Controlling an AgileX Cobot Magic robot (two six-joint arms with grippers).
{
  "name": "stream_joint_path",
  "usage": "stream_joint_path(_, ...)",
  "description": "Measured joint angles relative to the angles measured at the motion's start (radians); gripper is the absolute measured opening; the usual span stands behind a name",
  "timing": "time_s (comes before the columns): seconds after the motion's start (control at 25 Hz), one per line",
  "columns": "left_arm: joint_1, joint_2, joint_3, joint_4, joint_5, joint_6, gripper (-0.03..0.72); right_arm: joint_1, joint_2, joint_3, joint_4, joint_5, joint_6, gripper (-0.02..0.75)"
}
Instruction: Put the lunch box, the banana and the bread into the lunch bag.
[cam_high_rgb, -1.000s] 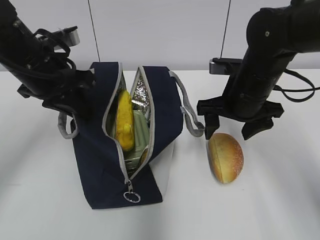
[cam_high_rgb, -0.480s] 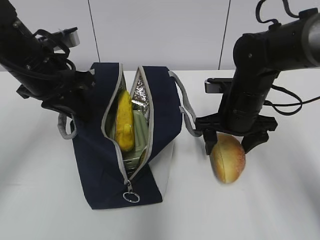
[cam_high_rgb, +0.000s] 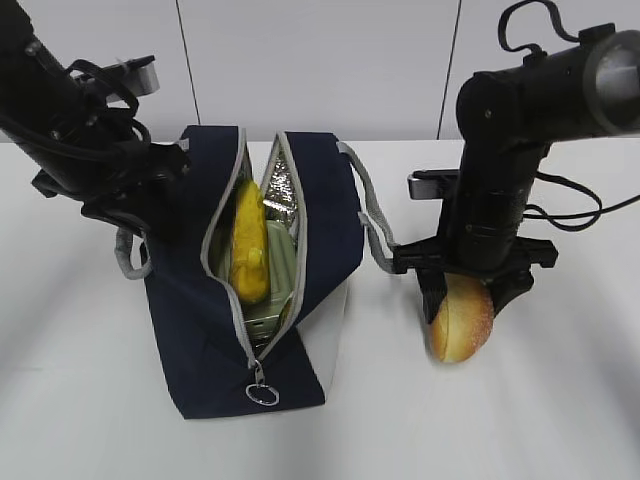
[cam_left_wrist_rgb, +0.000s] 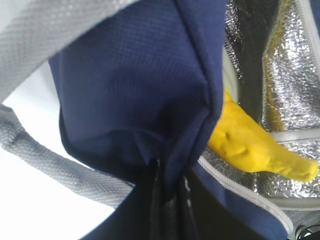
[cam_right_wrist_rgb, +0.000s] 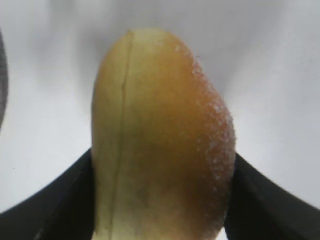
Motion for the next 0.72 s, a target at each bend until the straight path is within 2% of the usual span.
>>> stream_joint_path(0.16,0.000,0.000,0.000,0.002,0.000,0.000,0.029,0.000,0.000,-0.064,-0.011,0.075,0.000,0.456)
stream_joint_path(0.32,0.000,0.000,0.000,0.002,0.002,0.000,0.029,0.000,0.002,-0.151,-0.013,0.181,-0.023,0.445)
stream_joint_path(0.48,0.000,0.000,0.000,0.004,0.002,0.000,0.029,0.000,0.002,-0.274,-0.005,0.202,-0.048,0.442)
stream_joint_path(0.72,0.000,0.000,0.000,0.004,0.004,0.000,0.029,0.000,-0.050,-0.459,0.122,0.216,-0.088,0.440)
